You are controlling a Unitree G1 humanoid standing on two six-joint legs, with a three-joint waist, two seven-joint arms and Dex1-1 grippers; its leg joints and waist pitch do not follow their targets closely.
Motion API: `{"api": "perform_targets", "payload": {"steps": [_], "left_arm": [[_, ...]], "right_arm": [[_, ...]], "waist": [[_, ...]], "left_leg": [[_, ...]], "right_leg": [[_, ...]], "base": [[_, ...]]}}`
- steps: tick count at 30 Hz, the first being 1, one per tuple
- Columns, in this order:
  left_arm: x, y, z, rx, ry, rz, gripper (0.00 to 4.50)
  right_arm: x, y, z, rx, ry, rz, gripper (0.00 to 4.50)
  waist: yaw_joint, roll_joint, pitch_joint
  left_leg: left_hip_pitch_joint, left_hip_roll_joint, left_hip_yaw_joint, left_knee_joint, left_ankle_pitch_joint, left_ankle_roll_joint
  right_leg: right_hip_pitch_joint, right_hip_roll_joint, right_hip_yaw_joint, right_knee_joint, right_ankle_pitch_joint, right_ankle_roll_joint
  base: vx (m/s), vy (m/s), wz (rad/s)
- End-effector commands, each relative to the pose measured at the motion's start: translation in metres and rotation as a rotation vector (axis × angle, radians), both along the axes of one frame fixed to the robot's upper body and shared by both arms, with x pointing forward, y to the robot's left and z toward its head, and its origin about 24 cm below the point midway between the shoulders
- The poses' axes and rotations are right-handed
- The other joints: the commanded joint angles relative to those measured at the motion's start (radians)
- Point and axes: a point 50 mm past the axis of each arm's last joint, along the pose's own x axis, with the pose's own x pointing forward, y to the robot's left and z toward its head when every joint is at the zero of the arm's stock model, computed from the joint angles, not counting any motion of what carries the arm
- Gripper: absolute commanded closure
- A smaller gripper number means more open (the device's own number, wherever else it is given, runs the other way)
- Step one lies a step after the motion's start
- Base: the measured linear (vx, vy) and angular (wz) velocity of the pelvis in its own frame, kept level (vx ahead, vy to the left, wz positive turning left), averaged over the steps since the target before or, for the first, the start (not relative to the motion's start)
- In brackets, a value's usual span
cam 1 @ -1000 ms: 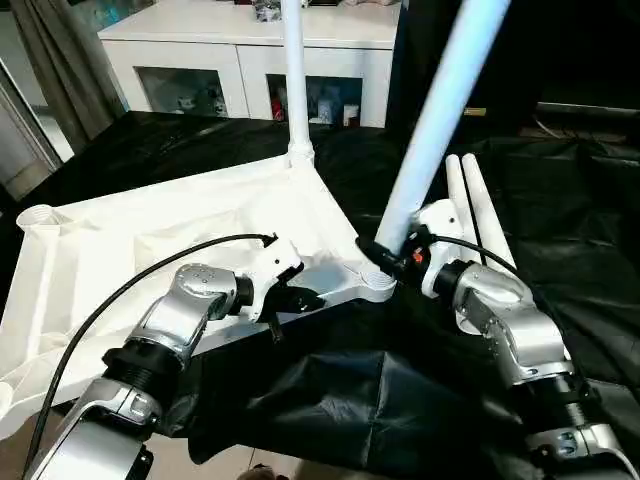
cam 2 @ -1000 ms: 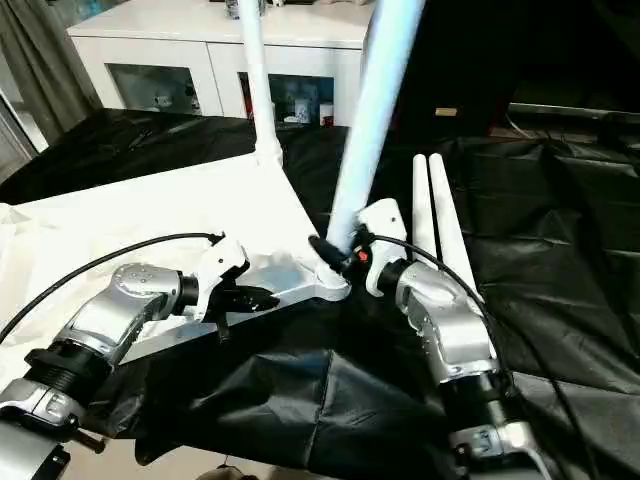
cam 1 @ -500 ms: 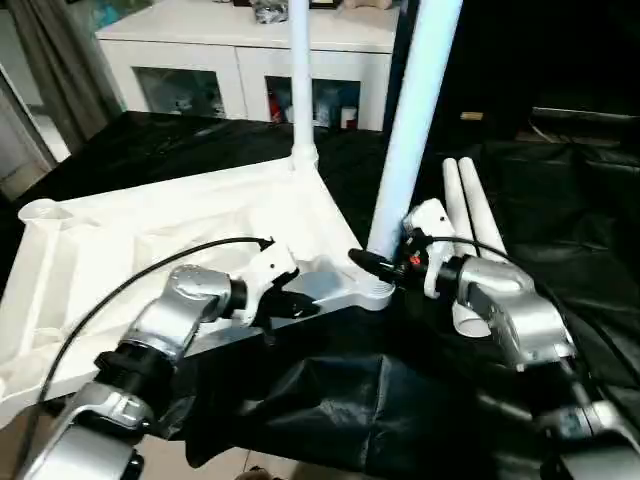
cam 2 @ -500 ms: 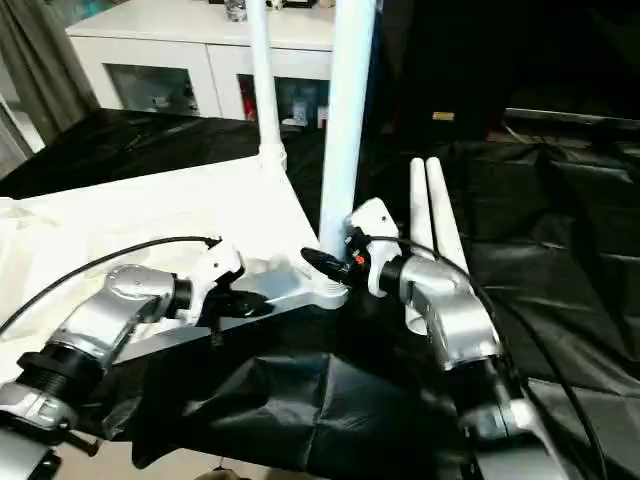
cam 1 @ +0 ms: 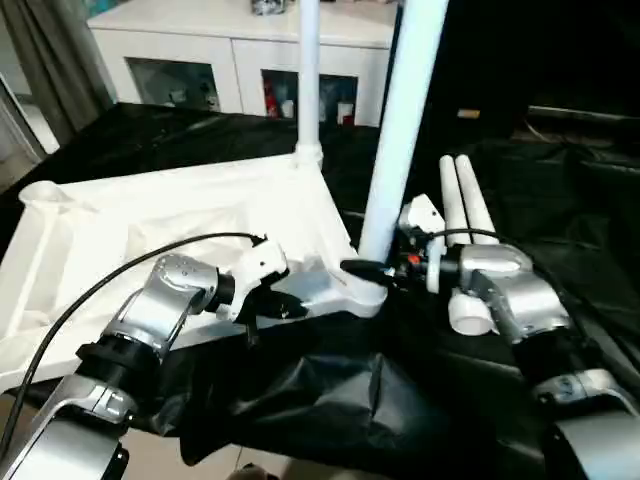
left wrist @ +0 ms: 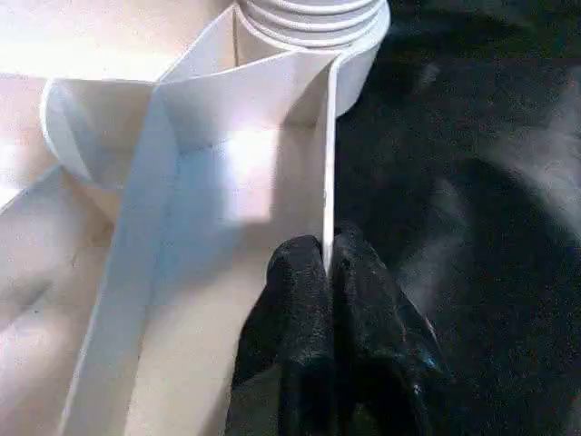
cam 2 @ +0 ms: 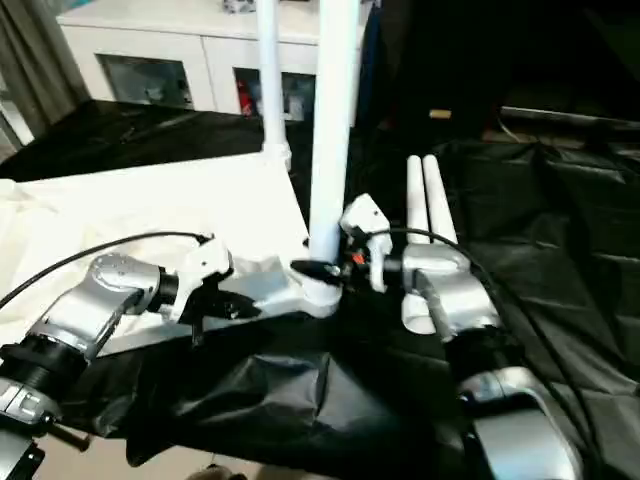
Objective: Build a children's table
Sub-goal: Pick table leg
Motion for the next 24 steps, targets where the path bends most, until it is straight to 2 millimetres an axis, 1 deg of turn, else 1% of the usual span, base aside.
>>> {"api": "perform_targets", "payload": {"steps": [1, 2, 3, 4, 5, 6, 7, 8, 9, 10, 11, 13, 14, 15, 16, 17, 18, 19, 20, 21, 22, 23, 24], "left_arm": [[0.015, -0.014, 0.036, -0.107, -0.111, 0.028, 4.50], [0.018, -0.015, 0.037, -0.106, -0.115, 0.058, 4.50], [0.018, -0.015, 0.037, -0.106, -0.115, 0.058, 4.50], [0.025, -0.017, 0.040, -0.096, -0.122, 0.128, 4.50], [0.029, -0.019, 0.041, -0.087, -0.129, 0.176, 4.50], [0.029, -0.019, 0.041, -0.087, -0.129, 0.176, 4.50], [0.036, -0.026, 0.043, -0.073, -0.134, 0.258, 4.50], [0.037, -0.027, 0.043, -0.072, -0.134, 0.262, 4.50], [0.039, -0.032, 0.043, -0.061, -0.134, 0.300, 4.50], [0.042, -0.043, 0.040, -0.043, -0.125, 0.358, 4.50], [0.043, -0.050, 0.038, -0.039, -0.121, 0.382, 4.50], [0.043, -0.058, 0.035, -0.031, -0.120, 0.402, 4.50], [0.043, -0.062, 0.032, -0.015, -0.128, 0.412, 4.50], [0.043, -0.064, 0.031, -0.006, -0.132, 0.412, 4.50], [0.044, -0.066, 0.030, -0.001, -0.131, 0.415, 4.50], [0.044, -0.066, 0.030, 0.001, -0.131, 0.417, 4.50], [0.044, -0.067, 0.030, 0.004, -0.132, 0.419, 4.50], [0.045, -0.067, 0.030, 0.011, -0.129, 0.432, 4.50], [0.046, -0.066, 0.030, 0.012, -0.130, 0.434, 4.50], [0.046, -0.066, 0.030, 0.014, -0.131, 0.437, 4.50], [0.046, -0.066, 0.030, 0.015, -0.131, 0.439, 4.50], [0.046, -0.065, 0.030, 0.016, -0.130, 0.443, 4.50], [0.047, -0.065, 0.030, 0.019, -0.131, 0.449, 4.50]], "right_arm": [[-0.004, -0.008, -0.043, -0.118, 0.146, -0.184, 2.60], [-0.003, -0.007, -0.045, -0.120, 0.150, -0.219, 2.60], [-0.003, -0.007, -0.045, -0.120, 0.150, -0.219, 2.60], [-0.001, -0.003, -0.048, -0.106, 0.172, -0.283, 2.60], [0.001, 0.000, -0.050, -0.095, 0.191, -0.323, 2.60], [0.001, 0.000, -0.050, -0.095, 0.191, -0.323, 2.60], [0.004, 0.012, -0.056, -0.090, 0.240, -0.396, 2.60], [0.004, 0.012, -0.056, -0.090, 0.242, -0.400, 2.60], [0.006, 0.019, -0.059, -0.091, 0.263, -0.439, 2.60], [0.008, 0.032, -0.061, -0.078, 0.305, -0.509, 2.60], [0.010, 0.038, -0.061, -0.072, 0.318, -0.548, 2.60], [0.011, 0.047, -0.060, -0.063, 0.326, -0.578, 2.60], [0.012, 0.053, -0.059, -0.060, 0.334, -0.592, 2.60], [0.012, 0.057, -0.058, -0.058, 0.333, -0.593, 2.60], [0.013, 0.060, -0.057, -0.065, 0.331, -0.595, 2.60], [0.013, 0.061, -0.056, -0.069, 0.326, -0.593, 2.60], [0.013, 0.063, -0.056, -0.073, 0.321, -0.591, 2.60], [0.014, 0.067, -0.054, -0.075, 0.312, -0.590, 2.60], [0.013, 0.068, -0.054, -0.077, 0.309, -0.586, 2.60], [0.013, 0.069, -0.054, -0.079, 0.307, -0.583, 2.60], [0.013, 0.069, -0.054, -0.079, 0.307, -0.582, 2.60], [0.013, 0.070, -0.054, -0.081, 0.308, -0.581, 2.60], [0.013, 0.070, -0.054, -0.082, 0.308, -0.584, 2.60]], "waist": [[-0.006, 0.004, -0.037], [-0.011, 0.002, -0.032], [-0.012, 0.003, -0.032], [-0.015, -0.001, -0.032], [-0.017, 0.003, -0.033], [-0.018, 0.003, -0.033], [-0.022, 0.003, -0.028], [-0.021, 0.004, -0.026], [-0.021, 0.004, -0.026], [-0.021, 0.014, -0.022], [-0.027, 0.009, -0.016], [-0.028, 0.009, -0.015], [-0.029, 0.009, -0.012], [-0.031, 0.019, -0.007], [-0.039, 0.013, 0.000], [-0.045, 0.019, 0.004], [-0.045, 0.019, 0.004], [-0.046, 0.032, 0.001], [-0.047, 0.031, 0.001], [-0.041, 0.033, 0.001], [-0.041, 0.025, 0.003], [-0.049, 0.021, 0.015], [-0.055, 0.024, 0.013]], "left_leg": [[0.028, 0.043, -0.032, -0.089, -0.429, -0.014], [0.028, 0.042, -0.035, -0.090, -0.449, -0.018], [0.029, 0.042, -0.037, -0.091, -0.458, -0.021], [0.027, 0.042, -0.039, -0.094, -0.464, -0.021], [0.029, 0.042, -0.039, -0.096, -0.458, -0.020], [0.029, 0.043, -0.041, -0.097, -0.458, -0.020], [0.032, 0.043, -0.040, -0.099, -0.469, -0.020], [0.035, 0.043, -0.040, -0.099, -0.472, -0.020], [0.035, 0.043, -0.040, -0.099, -0.472, -0.020], [0.032, 0.045, -0.040, -0.103, -0.462, -0.021], [0.034, 0.045, -0.041, -0.104, -0.494, -0.027], [0.044, 0.041, -0.040, -0.101, -0.518, -0.030], [0.051, 0.038, -0.040, -0.098, -0.537, -0.027], [0.057, 0.037, -0.042, -0.099, -0.566, -0.026], [0.065, 0.035, -0.044, -0.100, -0.613, -0.026], [0.073, 0.038, -0.048, -0.107, -0.662, -0.026], [0.073, 0.038, -0.048, -0.107, -0.662, -0.026], [0.068, 0.053, -0.052, -0.127, -0.725, -0.027], [0.058, 0.061, -0.055, -0.138, -0.741, -0.029], [0.053, 0.067, -0.054, -0.155, -0.772, -0.041], [0.078, 0.050, -0.044, -0.138, -0.752, -0.045], [0.105, 0.028, -0.038, -0.105, -0.707, -0.030], [0.106, 0.024, -0.039, -0.096, -0.689, -0.023]], "right_leg": [[0.027, -0.092, 0.051, -0.117, -0.615, -0.125], [0.025, -0.092, 0.048, -0.123, -0.658, -0.105], [0.027, -0.092, 0.045, -0.124, -0.667, -0.097], [0.030, -0.093, 0.043, -0.127, -0.666, -0.087], [0.031, -0.092, 0.041, -0.128, -0.646, -0.091], [0.032, -0.093, 0.039, -0.130, -0.634, -0.093], [0.030, -0.092, 0.036, -0.132, -0.617, -0.103], [0.029, -0.092, 0.035, -0.136, -0.617, -0.103], [0.029, -0.092, 0.035, -0.136, -0.617, -0.103], [0.032, -0.095, 0.035, -0.134, -0.580, -0.119], [0.027, -0.092, 0.031, -0.138, -0.594, -0.115], [0.022, -0.093, 0.028, -0.144, -0.622, -0.106], [0.018, -0.094, 0.024, -0.153, -0.653, -0.089], [0.015, -0.093, 0.017, -0.160, -0.677, -0.074], [0.015, -0.086, -0.002, -0.176, -0.705, -0.043], [0.020, -0.079, -0.020, -0.181, -0.704, -0.020], [0.020, -0.079, -0.020, -0.181, -0.704, -0.020], [0.041, -0.074, -0.026, -0.163, -0.639, -0.016], [0.052, -0.076, -0.021, -0.145, -0.607, -0.021], [0.054, -0.077, -0.005, -0.129, -0.574, -0.040], [0.027, -0.086, -0.006, -0.158, -0.638, -0.043], [0.003, -0.090, -0.045, -0.212, -0.765, -0.006], [0.012, -0.088, -0.066, -0.224, -0.793, 0.019]], "base": [[0.000, 0.000, 0.00], [0.000, 0.000, 0.00], [0.000, 0.000, 0.00], [0.000, 0.000, 0.00], [0.000, 0.000, 0.00], [0.000, 0.000, 0.00], [0.000, 0.000, 0.00], [0.000, 0.000, 0.00], [0.000, 0.000, 0.00], [0.000, 0.000, 0.00], [0.000, 0.000, 0.00], [0.000, 0.000, 0.00], [0.000, 0.000, 0.00], [0.000, 0.000, 0.00], [0.000, 0.000, 0.00], [0.000, 0.000, 0.00], [0.000, 0.000, 0.00], [0.000, 0.000, 0.00], [0.000, 0.000, 0.00], [0.000, 0.000, 0.00], [0.000, 0.000, 0.00], [0.000, 0.000, 0.00], [0.000, 0.000, 0.00]]}}
